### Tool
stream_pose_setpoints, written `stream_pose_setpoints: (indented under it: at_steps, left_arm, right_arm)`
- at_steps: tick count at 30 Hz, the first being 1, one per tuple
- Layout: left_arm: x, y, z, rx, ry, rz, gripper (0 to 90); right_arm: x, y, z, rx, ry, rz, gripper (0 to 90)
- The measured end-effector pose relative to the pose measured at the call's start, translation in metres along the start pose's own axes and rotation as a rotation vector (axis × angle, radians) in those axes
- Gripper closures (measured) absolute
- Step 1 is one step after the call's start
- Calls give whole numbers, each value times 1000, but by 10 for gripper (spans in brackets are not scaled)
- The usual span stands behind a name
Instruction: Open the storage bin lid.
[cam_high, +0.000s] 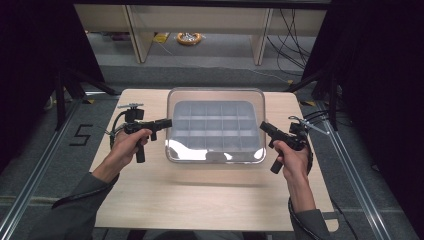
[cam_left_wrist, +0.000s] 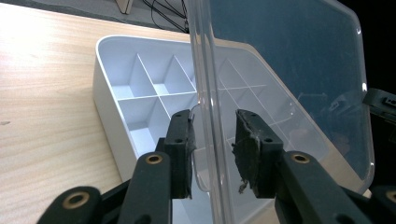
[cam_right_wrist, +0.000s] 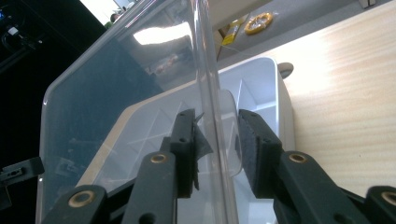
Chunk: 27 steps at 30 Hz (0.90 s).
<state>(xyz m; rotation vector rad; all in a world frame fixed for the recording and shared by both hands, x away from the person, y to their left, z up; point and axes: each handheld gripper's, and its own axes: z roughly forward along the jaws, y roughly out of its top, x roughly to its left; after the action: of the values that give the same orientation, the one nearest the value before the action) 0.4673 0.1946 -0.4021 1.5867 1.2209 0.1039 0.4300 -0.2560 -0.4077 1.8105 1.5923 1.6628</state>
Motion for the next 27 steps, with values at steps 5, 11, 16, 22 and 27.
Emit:
stream_pose_setpoints:
  at_steps: [5, 11, 16, 22, 27]
  left_arm:
    - [-5, -5, -5, -3, 0, 12, 658]
    - [-9, -9, -7, 4, -3, 23, 660]
    - [-13, -12, -9, 3, -17, 28, 660]
    - [-18, -20, -18, 2, -46, 30, 664]
    - [-22, -27, -22, -2, -38, 51, 662]
  right_arm:
    - [-2, -5, -6, -17, 17, -34, 693]
    - [1, -8, -16, -17, 11, -12, 692]
    - [2, -10, -22, -9, 12, 17, 692]
    - [-3, -20, -31, -14, 10, -12, 691]
    - [-4, -29, -36, -11, 22, 20, 690]
